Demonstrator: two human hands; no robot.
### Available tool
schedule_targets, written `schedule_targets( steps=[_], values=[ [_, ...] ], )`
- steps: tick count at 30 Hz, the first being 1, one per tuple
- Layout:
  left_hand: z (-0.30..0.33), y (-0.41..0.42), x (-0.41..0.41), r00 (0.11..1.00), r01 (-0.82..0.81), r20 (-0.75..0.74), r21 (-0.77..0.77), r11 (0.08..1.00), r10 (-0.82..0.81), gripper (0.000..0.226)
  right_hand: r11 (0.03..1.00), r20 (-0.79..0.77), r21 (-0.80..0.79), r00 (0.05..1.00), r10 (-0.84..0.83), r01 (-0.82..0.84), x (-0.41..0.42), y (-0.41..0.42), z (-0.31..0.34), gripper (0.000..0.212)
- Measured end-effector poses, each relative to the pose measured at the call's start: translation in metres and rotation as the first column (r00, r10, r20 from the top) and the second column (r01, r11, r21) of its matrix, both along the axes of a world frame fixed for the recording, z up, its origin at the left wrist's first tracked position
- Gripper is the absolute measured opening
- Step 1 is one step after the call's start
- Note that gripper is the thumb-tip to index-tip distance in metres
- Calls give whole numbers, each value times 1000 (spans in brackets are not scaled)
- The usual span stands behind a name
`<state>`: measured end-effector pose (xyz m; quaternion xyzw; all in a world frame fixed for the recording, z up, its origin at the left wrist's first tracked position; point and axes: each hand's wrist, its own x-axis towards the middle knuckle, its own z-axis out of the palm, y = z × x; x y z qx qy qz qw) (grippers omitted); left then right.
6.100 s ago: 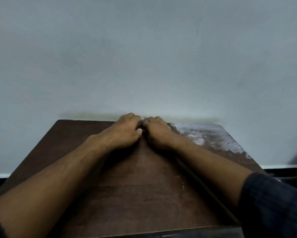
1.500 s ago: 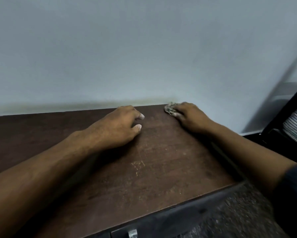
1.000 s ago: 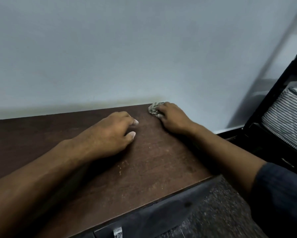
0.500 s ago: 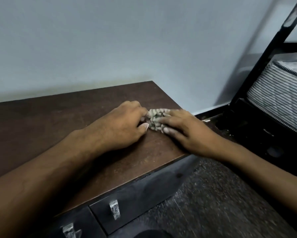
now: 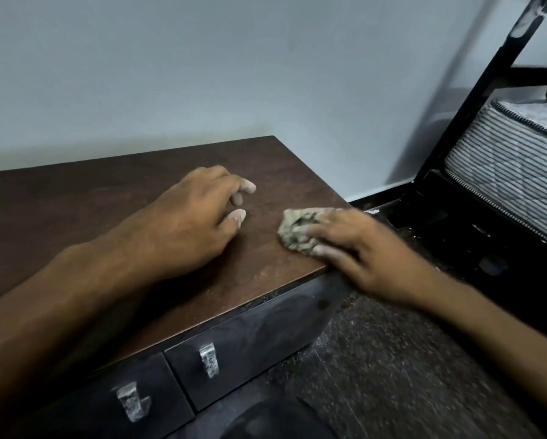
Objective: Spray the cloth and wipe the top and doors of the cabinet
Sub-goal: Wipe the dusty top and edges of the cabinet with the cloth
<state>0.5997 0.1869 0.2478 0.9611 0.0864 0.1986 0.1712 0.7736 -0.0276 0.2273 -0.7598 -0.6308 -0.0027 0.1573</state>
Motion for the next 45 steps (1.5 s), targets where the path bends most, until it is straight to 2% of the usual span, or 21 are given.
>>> schedule_targets(
  steps=[3, 5, 8, 10, 12, 14, 18, 20, 23, 26, 29, 31, 34, 37, 39, 41, 43, 45],
  values=[
    [3, 7, -19, 1000, -20, 18, -25, 999, 21, 35, 985, -25, 47, 986, -166, 167, 35, 20, 10, 33],
    [6, 9, -22, 998, -57, 14, -51, 997, 58, 34, 978, -8, 26, 979, -205, 205, 26, 44, 12, 34],
    [9, 6, -22, 996, -88, 3, -58, 994, 88, 33, 992, -22, 121, 1000, -15, 17, -35, 67, 9, 30],
    [11, 4, -27, 997, -83, 2, -48, 995, 83, 34, 988, -18, 75, 991, 134, -132, -80, 61, 2, 36],
    [14, 4, -40, 997, -82, 0, -49, 995, 82, 34, 977, -19, 18, 977, 213, -213, -96, 48, -1, 43],
    [16, 7, -61, 995, -94, 4, -76, 993, 95, 32, 989, -8, 7, 989, 146, -146, -78, 36, 2, 45],
    [13, 9, -84, 992, -125, -10, -94, 988, 124, 31, 996, 23, 37, 996, -85, 84, -20, 26, 8, 35],
    [11, 10, -80, 990, -144, -13, -104, 984, 143, 30, 993, 22, 58, 994, -106, 104, -19, 41, 8, 34],
    [13, 8, -69, 989, -151, -9, -112, 982, 151, 32, 997, -18, 74, 999, 28, -27, -63, 77, 5, 34],
    [18, 11, -70, 988, -155, -3, -110, 982, 155, 36, 971, 40, 57, 973, 229, -231, -107, 90, -5, 37],
    [20, 25, -100, 983, -184, -1, -106, 977, 185, 36, 944, 38, 12, 944, 328, -329, -91, 82, -3, 39],
    [20, 36, -124, 972, -233, -12, -106, 967, 234, 36, 957, 28, 43, 958, 286, -287, -50, 86, -1, 37],
    [18, 50, -142, 950, -310, -4, -115, 944, 311, 35, 997, 6, 33, 997, 75, -75, 14, 121, 7, 34],
    [18, 56, -123, 946, -322, -10, -128, 938, 323, 33, 999, -51, 53, 999, 5, -2, 24, 177, 13, 33],
    [20, 59, -99, 951, -307, -15, -121, 944, 307, 34, 996, -75, 78, 995, 60, -54, -6, 204, 12, 32],
    [20, 63, -80, 952, -306, -7, -115, 945, 307, 36, 980, -75, 88, 979, 187, -180, -51, 207, 1, 31],
    [20, 67, -66, 950, -309, 6, -100, 946, 311, 37, 940, 6, 97, 945, 328, -327, -80, 181, -5, 32],
    [18, 71, -58, 955, -295, 3, -82, 952, 296, 37, 901, 46, 67, 904, 426, -428, -73, 152, -7, 33]
  ],
)
